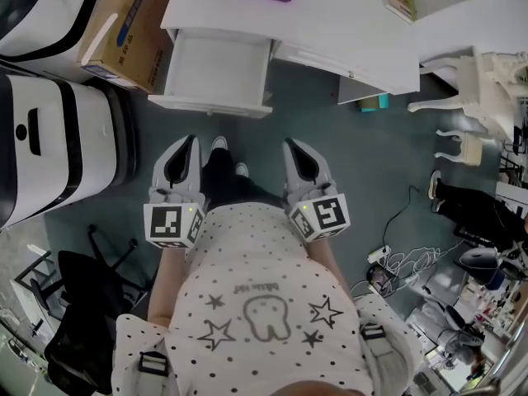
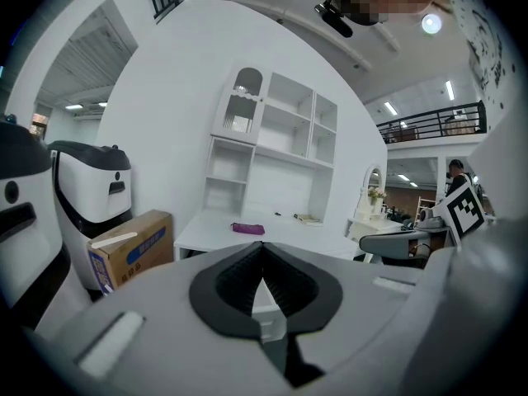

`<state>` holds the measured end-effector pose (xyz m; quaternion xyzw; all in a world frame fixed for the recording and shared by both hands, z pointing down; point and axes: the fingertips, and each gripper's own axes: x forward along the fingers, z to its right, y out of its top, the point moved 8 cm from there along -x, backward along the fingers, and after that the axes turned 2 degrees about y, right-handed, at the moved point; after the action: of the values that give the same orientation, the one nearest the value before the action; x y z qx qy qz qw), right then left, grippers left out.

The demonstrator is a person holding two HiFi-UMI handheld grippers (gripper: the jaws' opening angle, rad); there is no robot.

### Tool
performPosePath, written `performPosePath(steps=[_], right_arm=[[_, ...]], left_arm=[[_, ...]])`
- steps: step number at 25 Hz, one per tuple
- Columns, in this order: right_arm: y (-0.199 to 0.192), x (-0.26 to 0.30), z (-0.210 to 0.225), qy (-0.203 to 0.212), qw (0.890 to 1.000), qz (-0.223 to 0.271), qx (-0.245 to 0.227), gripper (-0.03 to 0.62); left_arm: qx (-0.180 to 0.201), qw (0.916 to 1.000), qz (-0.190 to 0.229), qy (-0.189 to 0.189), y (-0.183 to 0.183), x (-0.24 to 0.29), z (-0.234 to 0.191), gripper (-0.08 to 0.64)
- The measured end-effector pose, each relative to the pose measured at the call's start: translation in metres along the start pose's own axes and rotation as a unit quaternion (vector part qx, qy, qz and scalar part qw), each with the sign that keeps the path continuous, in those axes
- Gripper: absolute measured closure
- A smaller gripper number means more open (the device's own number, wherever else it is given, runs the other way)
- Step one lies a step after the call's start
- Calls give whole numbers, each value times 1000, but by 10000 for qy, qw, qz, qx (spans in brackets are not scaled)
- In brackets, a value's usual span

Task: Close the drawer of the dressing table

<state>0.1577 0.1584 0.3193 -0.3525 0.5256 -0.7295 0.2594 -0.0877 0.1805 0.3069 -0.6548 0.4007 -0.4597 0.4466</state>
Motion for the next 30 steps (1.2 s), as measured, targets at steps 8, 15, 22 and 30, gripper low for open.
performPosePath(steps=[8,15,22,30], right_arm=[[22,45,0,-203,9997,-92,-16,598],[29,71,2,-550,9985,-51,2,598],[29,89,-4,-769,9970,10,46,598],[26,97,-10,-785,9968,-138,71,598]], left_arm=[[0,9997,-123,-213,21,40,-43,568],[29,9987,-143,-482,30,68,-69,566],[57,9975,-239,-657,31,77,-89,566],[-101,9976,-340,-594,27,76,-102,566]])
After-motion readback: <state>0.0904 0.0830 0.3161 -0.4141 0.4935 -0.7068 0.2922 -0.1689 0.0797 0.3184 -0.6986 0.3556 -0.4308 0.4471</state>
